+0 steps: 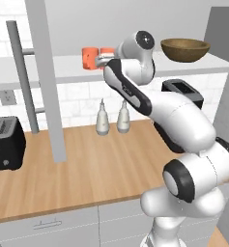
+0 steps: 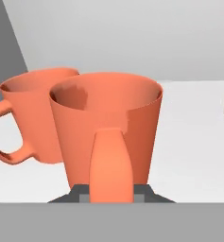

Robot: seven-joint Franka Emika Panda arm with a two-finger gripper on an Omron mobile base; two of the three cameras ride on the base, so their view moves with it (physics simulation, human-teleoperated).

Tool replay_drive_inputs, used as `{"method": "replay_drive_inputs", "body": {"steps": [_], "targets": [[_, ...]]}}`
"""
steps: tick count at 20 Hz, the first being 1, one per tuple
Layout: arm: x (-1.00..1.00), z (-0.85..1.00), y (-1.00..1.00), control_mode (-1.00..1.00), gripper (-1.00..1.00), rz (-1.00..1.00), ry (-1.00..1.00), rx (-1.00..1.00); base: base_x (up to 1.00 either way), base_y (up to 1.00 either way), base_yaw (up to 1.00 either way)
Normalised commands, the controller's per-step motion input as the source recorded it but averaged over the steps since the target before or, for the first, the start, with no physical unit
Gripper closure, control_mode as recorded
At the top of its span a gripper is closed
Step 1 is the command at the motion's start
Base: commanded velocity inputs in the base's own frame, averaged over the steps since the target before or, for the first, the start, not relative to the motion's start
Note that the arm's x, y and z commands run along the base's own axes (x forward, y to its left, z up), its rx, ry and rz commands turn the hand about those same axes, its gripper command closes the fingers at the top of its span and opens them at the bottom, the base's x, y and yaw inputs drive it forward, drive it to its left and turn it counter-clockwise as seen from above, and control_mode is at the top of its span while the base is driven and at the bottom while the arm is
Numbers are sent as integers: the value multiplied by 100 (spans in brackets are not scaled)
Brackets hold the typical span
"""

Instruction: Gather all objects into one cabinet and sort the glasses and bowls to opposite sides.

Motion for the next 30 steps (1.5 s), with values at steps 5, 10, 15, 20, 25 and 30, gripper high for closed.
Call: {"method": "replay_drive_inputs", "body": {"steps": [5,10,15,20,25,30], "targets": [[46,-1,2,-100,100,0,0,0,0,0,0],[34,-2,24,-100,100,0,0,-2,0,0,0],[5,-3,47,-100,100,0,0,-3,0,0,0],[27,-8,21,-100,100,0,0,-1,0,0,0],[41,-12,-4,-100,100,0,0,-1,0,0,0],[18,-16,-9,-100,-100,0,0,0,0,0,0]]}}
